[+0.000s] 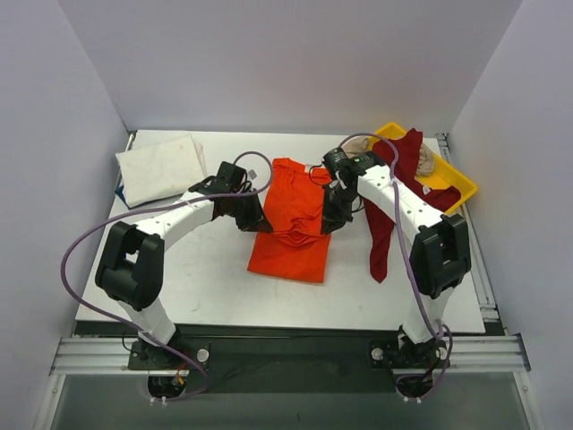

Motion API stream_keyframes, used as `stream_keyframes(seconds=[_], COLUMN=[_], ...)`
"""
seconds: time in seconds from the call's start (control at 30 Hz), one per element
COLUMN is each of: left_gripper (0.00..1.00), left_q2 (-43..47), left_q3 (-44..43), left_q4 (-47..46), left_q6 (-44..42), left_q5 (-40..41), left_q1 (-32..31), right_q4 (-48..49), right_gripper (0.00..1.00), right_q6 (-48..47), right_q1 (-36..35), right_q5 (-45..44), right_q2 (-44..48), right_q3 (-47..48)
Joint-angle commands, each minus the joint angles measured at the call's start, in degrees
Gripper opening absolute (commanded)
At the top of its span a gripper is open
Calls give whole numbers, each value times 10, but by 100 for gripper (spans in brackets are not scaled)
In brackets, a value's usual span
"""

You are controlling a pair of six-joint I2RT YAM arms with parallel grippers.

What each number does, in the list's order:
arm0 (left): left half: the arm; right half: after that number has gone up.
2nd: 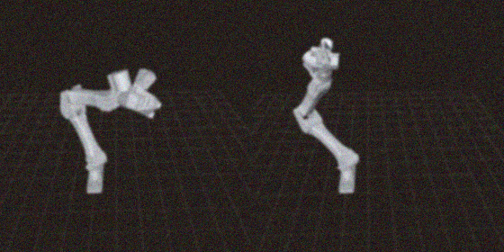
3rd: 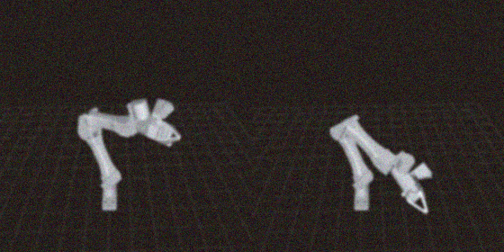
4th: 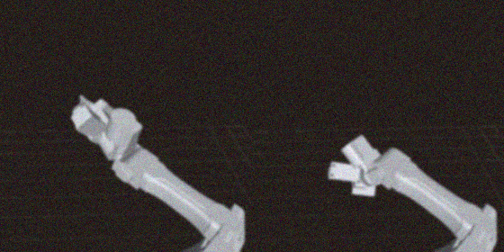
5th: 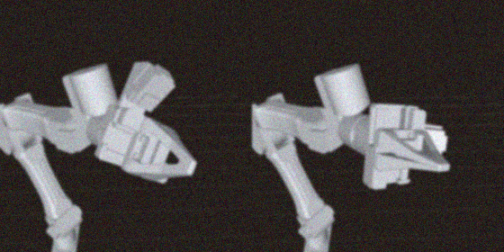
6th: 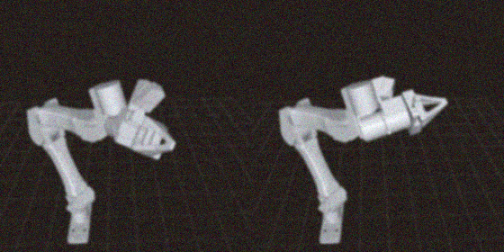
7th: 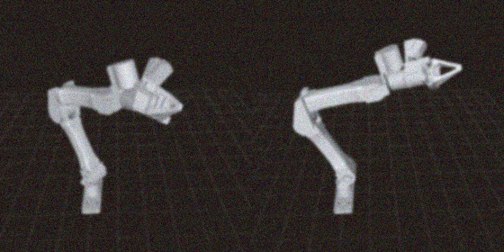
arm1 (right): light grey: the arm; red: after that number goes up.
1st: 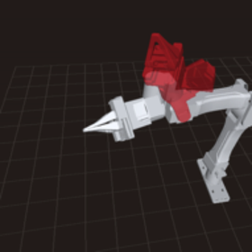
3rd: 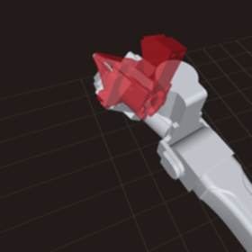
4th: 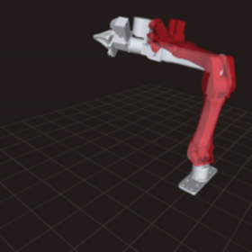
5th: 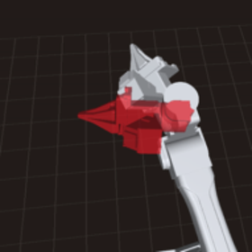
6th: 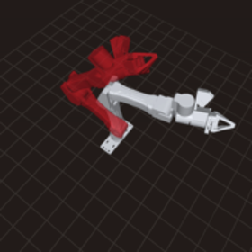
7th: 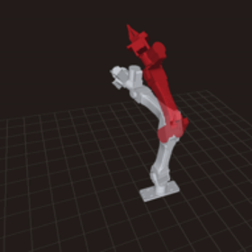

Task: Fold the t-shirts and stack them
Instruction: Fold the folded rectangular tshirt in 1/3 of the way

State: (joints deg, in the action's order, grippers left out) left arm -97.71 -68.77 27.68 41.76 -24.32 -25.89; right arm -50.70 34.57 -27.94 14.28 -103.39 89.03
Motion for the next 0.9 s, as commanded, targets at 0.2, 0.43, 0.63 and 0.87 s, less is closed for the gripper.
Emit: stream_keyframes(seconds=[0.2, 0.43, 0.63, 0.87], left_gripper=[0, 0, 0, 3], left_q2=[-59, -99, -104, -120], left_q3=[-80, -97, -105, -120], left_q4=[-30, -48, -47, -46], left_q6=[-30, -33, -38, -41], left_q5=[-5, 4, 30, 37], left_q1=[25, 27, 27, 27], right_q4=[-28, -29, -30, -32], right_gripper=[0, 0, 0, 0], right_q6=[-51, -78, -90, -101], right_q1=[48, 71, 81, 90], right_q5=[-20, -14, -11, -6], right_q2=[-76, -125, -160, -197], right_q3=[67, 105, 135, 175])
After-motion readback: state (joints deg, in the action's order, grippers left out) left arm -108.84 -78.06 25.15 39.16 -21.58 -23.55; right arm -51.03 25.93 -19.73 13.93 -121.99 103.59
